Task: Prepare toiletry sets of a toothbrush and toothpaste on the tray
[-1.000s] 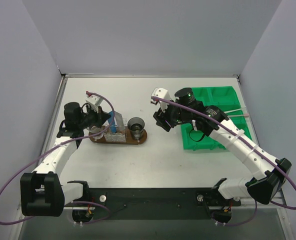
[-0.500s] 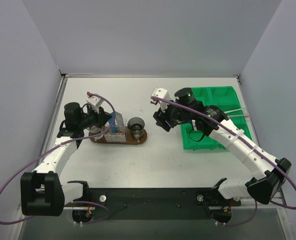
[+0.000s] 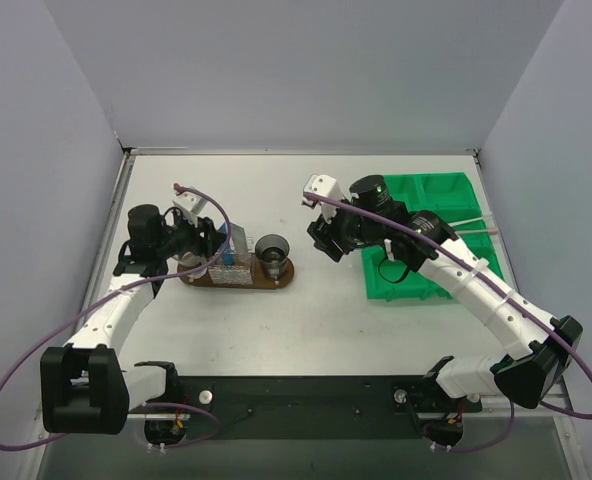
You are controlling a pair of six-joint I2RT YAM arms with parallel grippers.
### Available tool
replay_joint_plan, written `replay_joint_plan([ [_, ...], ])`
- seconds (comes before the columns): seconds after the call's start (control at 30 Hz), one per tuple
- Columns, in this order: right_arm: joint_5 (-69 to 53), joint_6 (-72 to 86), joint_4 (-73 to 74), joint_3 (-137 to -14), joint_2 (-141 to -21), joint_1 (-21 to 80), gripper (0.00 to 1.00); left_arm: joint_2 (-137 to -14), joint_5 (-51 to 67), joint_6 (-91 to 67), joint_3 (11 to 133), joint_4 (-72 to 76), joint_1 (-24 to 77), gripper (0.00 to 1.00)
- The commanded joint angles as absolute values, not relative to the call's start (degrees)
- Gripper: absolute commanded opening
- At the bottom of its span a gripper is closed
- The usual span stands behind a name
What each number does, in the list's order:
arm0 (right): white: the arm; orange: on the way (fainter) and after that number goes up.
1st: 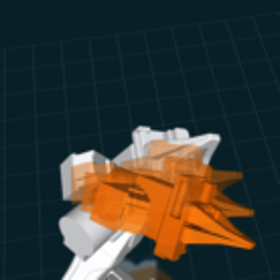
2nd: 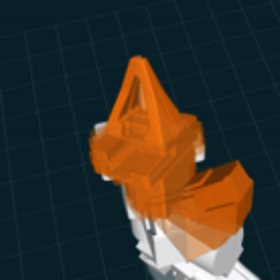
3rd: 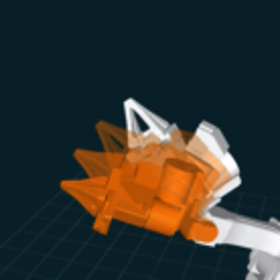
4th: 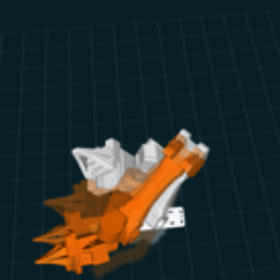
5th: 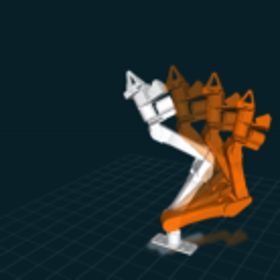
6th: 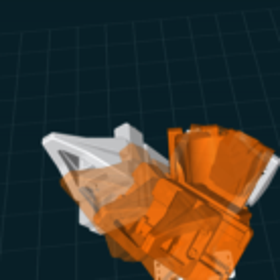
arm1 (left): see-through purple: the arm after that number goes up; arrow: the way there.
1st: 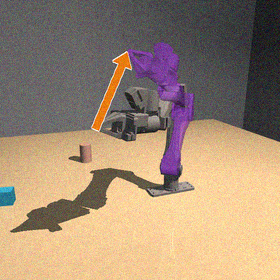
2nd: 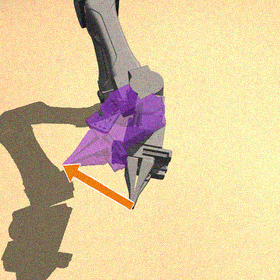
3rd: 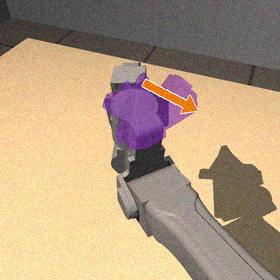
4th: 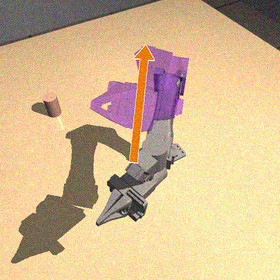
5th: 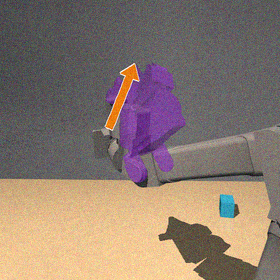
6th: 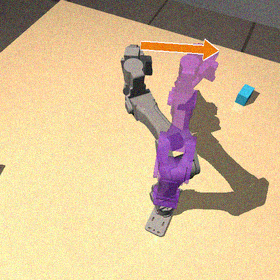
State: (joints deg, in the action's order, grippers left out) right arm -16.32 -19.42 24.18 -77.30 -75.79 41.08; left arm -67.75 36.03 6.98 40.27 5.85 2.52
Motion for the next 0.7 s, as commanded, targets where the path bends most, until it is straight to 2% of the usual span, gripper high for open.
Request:
replay_joint_plan([
  [0.0,-11.35,-19.42,23.11,-76.82,-75.5,39.38,0.5,-64.52,34.9,8.79,44.64,4.84,2.29,0.67],
  [0.3,-7.3,-17.67,26.54,-75.06,-73.57,32.18,0.52,-59.24,32.87,9.14,49.39,-3.07,1.93,0.74],
  [0.4,-7.38,-17.23,28.3,-74.45,-72.42,28.22,0.61,-57.31,31.64,9.32,51.14,-5.79,1.93,0.79],
  [0.67,-9.31,-18.1,32.69,-72.95,-69.08,10.58,0.63,-54.76,30.49,10.54,56.69,-15.99,1.76,0.82],
])
